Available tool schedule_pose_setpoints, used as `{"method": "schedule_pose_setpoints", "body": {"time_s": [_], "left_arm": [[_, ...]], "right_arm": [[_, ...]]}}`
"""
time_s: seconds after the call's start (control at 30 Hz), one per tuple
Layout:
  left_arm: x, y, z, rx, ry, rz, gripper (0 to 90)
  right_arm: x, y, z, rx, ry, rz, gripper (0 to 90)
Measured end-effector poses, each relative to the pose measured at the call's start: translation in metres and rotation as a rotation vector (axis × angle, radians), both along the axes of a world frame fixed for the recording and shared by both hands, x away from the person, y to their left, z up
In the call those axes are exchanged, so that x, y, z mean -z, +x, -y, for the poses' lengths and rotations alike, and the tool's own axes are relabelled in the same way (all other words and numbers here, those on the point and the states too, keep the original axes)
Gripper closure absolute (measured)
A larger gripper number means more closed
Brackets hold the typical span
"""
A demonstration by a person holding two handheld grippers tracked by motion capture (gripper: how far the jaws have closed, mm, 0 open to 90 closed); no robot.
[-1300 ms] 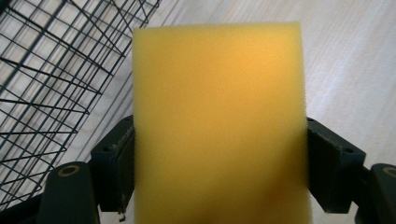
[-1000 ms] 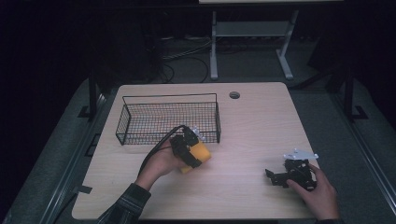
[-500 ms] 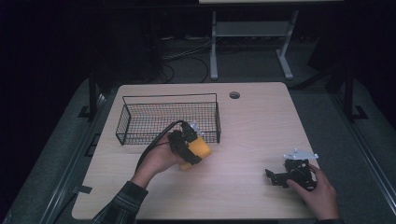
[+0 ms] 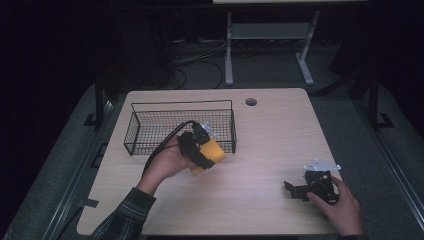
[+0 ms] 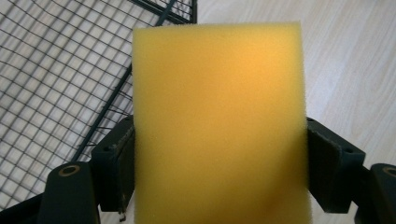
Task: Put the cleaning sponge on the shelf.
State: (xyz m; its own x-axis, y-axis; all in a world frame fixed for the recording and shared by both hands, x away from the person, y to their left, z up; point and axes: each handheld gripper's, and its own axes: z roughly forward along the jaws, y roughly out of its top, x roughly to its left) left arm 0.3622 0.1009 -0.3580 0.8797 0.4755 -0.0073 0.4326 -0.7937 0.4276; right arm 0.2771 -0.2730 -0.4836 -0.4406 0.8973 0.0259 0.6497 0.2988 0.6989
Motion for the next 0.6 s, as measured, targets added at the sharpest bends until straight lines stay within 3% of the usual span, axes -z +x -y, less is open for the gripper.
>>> {"method": "schedule_pose_setpoints", "body": {"time_s": [0.6], "left_arm": [[-0.014,0.023,-0.021,-0.087,0.012,0.03,22.9]], "right_arm": [[0.0,0.0,0.0,0.0,-0.001,0.0,0.1]]}}
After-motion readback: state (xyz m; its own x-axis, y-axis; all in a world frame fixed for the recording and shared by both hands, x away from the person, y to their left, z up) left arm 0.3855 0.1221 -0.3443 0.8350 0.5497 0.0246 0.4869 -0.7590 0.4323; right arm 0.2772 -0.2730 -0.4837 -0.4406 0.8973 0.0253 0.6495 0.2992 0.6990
